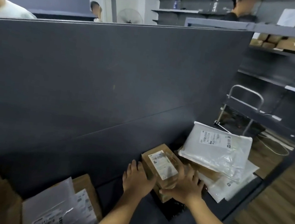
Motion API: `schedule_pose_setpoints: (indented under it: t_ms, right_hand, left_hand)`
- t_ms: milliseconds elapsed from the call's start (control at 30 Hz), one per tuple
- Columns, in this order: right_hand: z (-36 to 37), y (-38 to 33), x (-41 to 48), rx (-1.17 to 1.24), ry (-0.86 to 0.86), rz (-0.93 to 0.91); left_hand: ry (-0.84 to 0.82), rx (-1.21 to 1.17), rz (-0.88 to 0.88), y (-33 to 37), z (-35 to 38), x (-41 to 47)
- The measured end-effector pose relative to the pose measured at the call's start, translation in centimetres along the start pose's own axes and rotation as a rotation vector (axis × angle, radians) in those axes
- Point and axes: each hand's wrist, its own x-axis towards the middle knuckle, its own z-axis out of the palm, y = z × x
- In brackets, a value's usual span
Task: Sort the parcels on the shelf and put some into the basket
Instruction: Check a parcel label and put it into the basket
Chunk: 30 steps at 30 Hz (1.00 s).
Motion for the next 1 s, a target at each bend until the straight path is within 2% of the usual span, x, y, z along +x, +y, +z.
schedule_pose_setpoints:
  t_ms: [167,533,833,1000]
  right_hand:
    - [1.5,-1.9,2.3,-0.090,-0.027,-0.072]
    - [3.0,-2.2,6.5,-0.256,-0.251,0.019]
    - [3.4,-1.7,6.6,-0.188,-0.287,0.040]
    - [3.1,-1.4,6.2,-0.123,-0.230,-0.006]
  left_hand:
    - [-0.016,0.000,-0.059,-2.5,-0.8,0.8]
    - [-0.104,-0.016,-0.152,-6.7,-0.7,1.4]
    - [-0.126,-0.027,-0.128,-6.7,0.0,1.4]
    - [-0.138,-0.050,-0.112,-6.3,0.4,1.1]
